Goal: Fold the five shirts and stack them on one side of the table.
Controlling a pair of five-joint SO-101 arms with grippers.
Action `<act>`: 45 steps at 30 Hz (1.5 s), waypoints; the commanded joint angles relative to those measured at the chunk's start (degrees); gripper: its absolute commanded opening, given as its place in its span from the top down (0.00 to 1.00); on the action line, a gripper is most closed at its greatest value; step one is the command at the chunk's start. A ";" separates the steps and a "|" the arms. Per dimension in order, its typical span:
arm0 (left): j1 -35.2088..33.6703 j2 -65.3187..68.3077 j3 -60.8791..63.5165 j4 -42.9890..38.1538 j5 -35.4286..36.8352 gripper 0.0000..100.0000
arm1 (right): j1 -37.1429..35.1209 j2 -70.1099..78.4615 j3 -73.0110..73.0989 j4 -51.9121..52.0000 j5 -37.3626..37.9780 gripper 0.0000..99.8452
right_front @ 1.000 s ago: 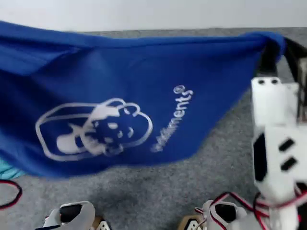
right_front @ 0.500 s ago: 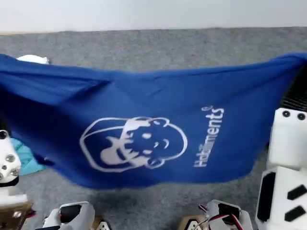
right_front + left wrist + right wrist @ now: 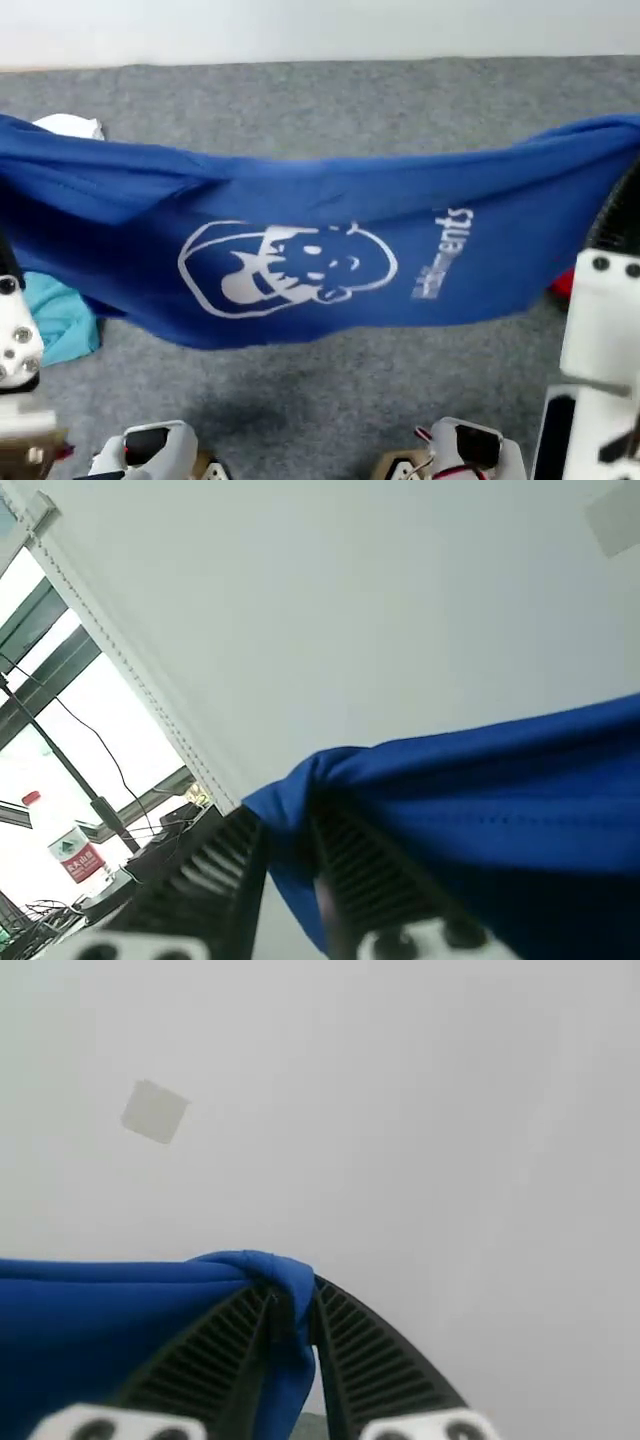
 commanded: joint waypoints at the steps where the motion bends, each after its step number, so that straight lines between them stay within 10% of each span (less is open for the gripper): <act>1: 0.09 -1.76 -2.51 0.62 -0.53 1.00 | 0.57 -0.57 -0.70 -1.27 1.67 0.99; 13: -0.26 -2.11 15.43 0.62 -0.53 1.00 | 0.57 2.59 4.22 -1.71 1.41 0.99; 39: -0.35 -1.58 -8.04 0.88 -0.53 1.00 | 0.48 -5.32 6.07 -1.63 1.67 0.99; 45: -0.26 1.67 10.42 0.88 -0.35 1.00 | 0.22 -0.13 18.46 -1.89 1.32 0.99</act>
